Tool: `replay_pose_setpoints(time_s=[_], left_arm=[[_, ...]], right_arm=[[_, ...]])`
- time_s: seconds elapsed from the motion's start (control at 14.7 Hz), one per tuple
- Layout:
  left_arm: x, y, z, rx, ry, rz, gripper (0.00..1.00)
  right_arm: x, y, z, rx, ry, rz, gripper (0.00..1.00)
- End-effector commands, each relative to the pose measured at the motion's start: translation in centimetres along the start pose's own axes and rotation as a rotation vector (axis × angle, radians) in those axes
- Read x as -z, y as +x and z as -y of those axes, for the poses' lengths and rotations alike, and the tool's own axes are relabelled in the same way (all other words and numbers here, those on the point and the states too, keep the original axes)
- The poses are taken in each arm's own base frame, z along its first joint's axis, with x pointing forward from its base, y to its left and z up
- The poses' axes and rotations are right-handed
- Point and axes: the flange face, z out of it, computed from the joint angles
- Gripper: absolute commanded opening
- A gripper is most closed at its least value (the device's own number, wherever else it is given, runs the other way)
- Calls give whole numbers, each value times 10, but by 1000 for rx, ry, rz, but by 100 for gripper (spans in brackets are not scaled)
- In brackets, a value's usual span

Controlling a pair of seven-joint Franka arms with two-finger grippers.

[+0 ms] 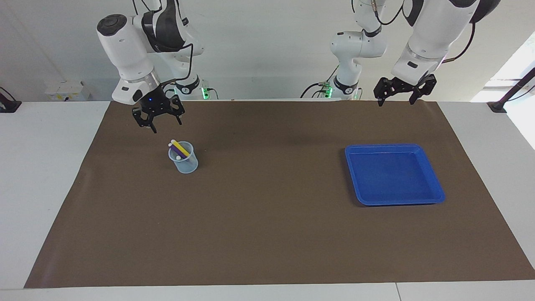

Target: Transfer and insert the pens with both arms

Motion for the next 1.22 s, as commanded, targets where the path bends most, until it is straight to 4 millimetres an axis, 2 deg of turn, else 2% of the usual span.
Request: replay_pose_setpoints(time_s=[0.0, 0.07, 0.2, 0.27, 0.34, 0.41, 0.54, 0.61, 0.68, 0.75, 0.95, 1.15], left_arm=[[-8, 0, -2, -10, -18, -52, 100], [-11, 6, -4, -6, -17, -50, 100], [-4, 16, -6, -8, -14, -20, 100], [4, 19, -6, -16, -11, 5, 100], [23, 17, -8, -23, -10, -7, 100], [28, 16, -9, -25, -10, -11, 100], [22, 13, -8, -25, -12, -7, 100], [19, 11, -5, -22, -13, -12, 100], [15, 8, -5, -26, -13, -19, 100], [8, 7, -3, -30, -15, -28, 100], [4, 8, 0, -24, -19, -34, 100], [4, 11, 1, -12, -58, -33, 100]], right_arm=[[23, 18, -22, 4, -59, 67, 100], [30, 21, -23, -5, -95, 87, 100], [39, 20, -24, -134, -129, 113, 100], [36, 21, -27, -184, -129, 119, 100], [33, 21, -31, -198, -121, 117, 100], [32, 19, -37, -214, -111, 117, 100], [40, 19, -60, -256, -81, 114, 100], [50, 23, -67, -274, -75, 103, 100], [52, 25, -70, -278, -80, 93, 100], [53, 24, -71, -281, -80, 91, 100], [54, 13, -96, -326, -78, 92, 100], [47, 13, -98, -334, -73, 104, 100]])
